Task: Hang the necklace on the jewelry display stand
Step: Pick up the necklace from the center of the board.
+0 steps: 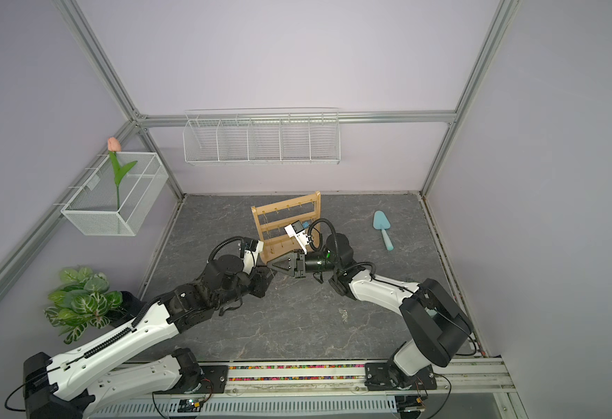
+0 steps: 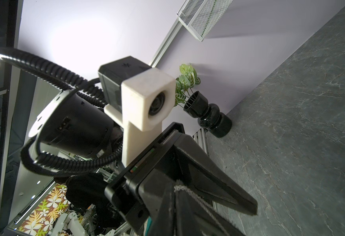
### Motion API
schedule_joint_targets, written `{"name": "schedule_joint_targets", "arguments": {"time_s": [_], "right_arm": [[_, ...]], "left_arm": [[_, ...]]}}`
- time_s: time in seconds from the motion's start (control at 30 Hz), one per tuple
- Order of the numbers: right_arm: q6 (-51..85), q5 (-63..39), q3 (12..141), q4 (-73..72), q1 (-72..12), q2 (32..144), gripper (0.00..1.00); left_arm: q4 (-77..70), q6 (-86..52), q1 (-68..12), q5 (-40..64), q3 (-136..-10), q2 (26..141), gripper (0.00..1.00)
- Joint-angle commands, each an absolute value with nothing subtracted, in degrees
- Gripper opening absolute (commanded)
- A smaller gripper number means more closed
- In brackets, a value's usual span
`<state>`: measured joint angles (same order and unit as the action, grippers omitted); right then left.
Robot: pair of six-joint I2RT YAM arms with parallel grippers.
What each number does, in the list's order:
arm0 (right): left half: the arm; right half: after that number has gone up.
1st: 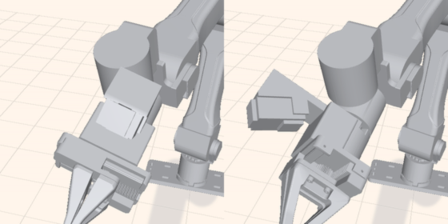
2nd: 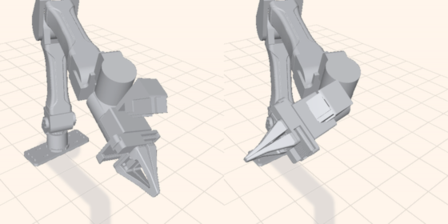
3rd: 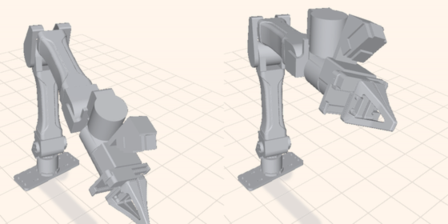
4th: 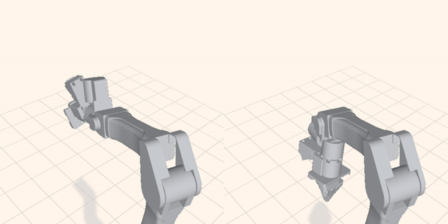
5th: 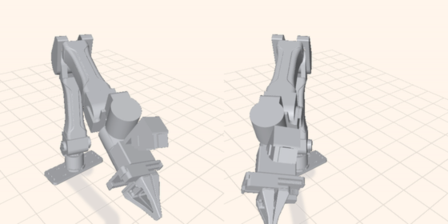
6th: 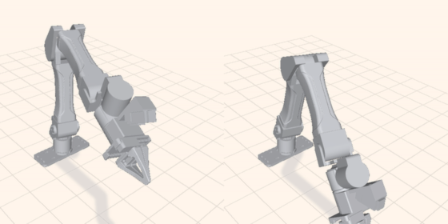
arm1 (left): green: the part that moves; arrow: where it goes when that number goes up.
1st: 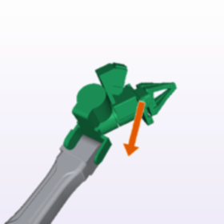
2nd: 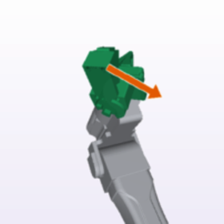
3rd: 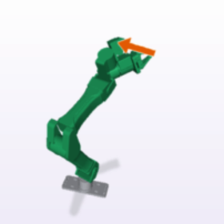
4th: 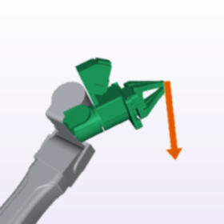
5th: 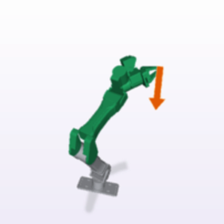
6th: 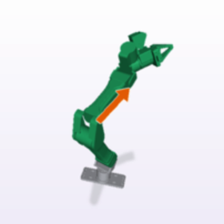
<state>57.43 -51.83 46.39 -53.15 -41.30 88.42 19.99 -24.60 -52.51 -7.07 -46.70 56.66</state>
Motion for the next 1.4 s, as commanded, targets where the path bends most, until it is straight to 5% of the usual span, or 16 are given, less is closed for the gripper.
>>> {"name": "schedule_joint_targets", "arguments": {"time_s": [0.0, 1.0, 1.37], "right_arm": [[58.54, -52.44, 47.49, -54.98, -41.9, 89.29, 0.07], [60.91, -53.59, 46.93, -57.52, -42.12, 90.54, 0.07], [60.91, -52.68, 46.07, -57.71, -41.48, 90.41, 0.12]], "left_arm": [[16.94, -24.47, -52.5, -8.11, -46.18, 56.18, 0.28], [10.74, -23.29, -52.49, -13.15, -44.38, 56.95, 0.18], [11.12, -23.89, -52.52, -13.44, -44.24, 55.78, 0.0]]}}
